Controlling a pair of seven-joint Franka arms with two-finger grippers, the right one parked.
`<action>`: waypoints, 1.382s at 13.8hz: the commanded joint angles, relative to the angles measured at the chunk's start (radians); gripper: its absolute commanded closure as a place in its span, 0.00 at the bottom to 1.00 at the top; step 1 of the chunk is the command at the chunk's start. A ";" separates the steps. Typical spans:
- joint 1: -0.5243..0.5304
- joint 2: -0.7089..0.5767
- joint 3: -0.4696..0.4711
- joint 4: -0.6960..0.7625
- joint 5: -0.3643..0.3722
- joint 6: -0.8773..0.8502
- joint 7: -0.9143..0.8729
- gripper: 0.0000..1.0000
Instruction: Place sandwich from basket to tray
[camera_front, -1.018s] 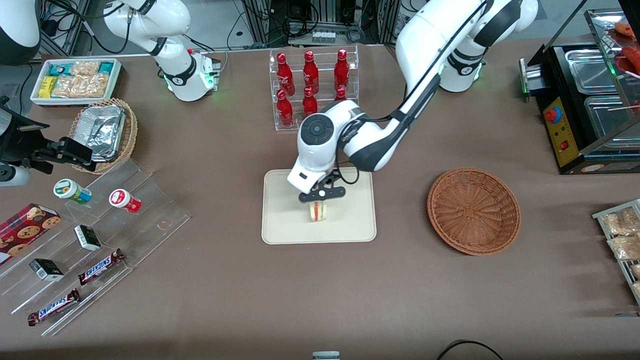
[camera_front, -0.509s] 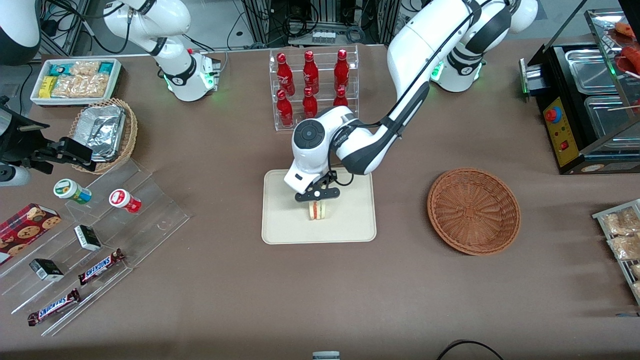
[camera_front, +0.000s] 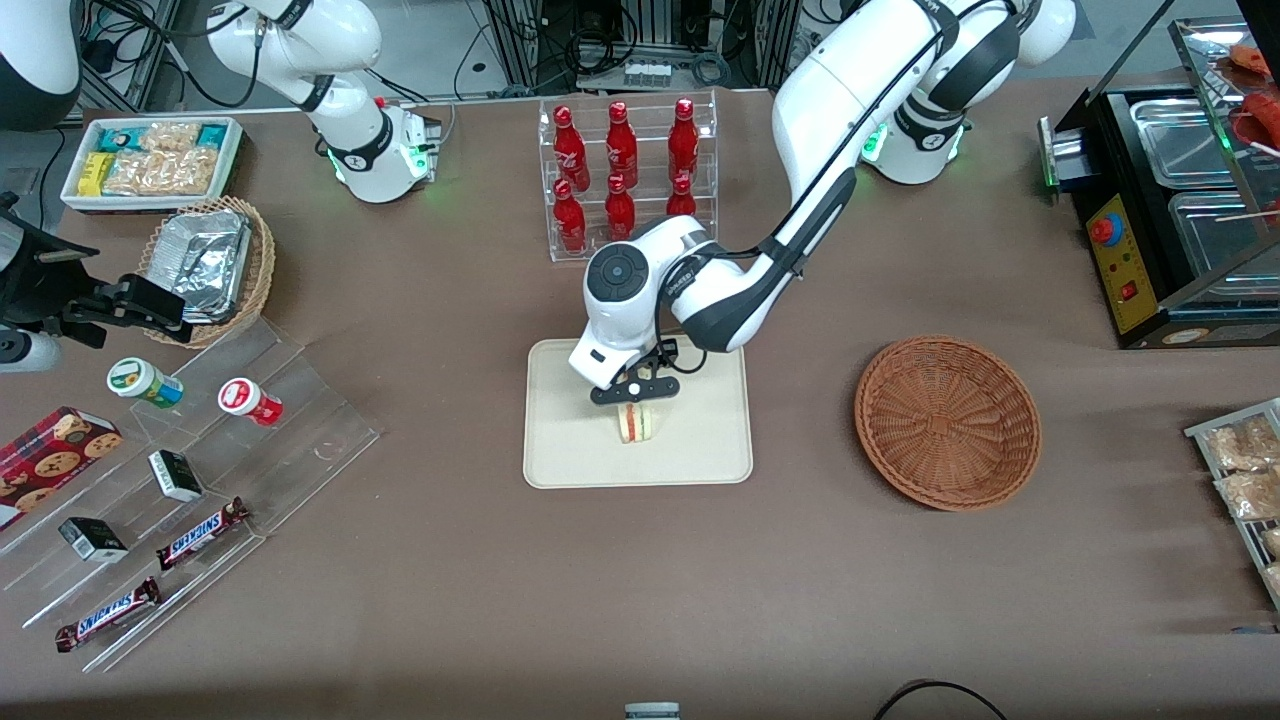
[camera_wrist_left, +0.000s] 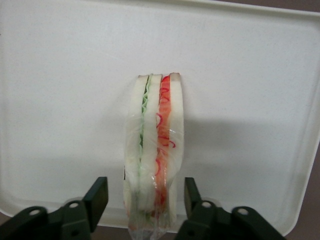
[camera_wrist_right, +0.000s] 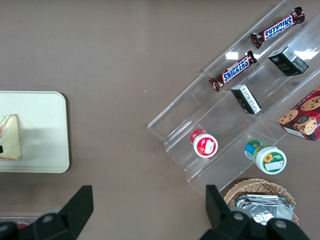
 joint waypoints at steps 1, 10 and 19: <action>-0.009 -0.028 0.010 0.029 0.016 -0.025 -0.012 0.01; 0.192 -0.321 0.007 0.015 -0.142 -0.376 0.000 0.01; 0.476 -0.545 0.008 0.012 -0.168 -0.652 0.313 0.01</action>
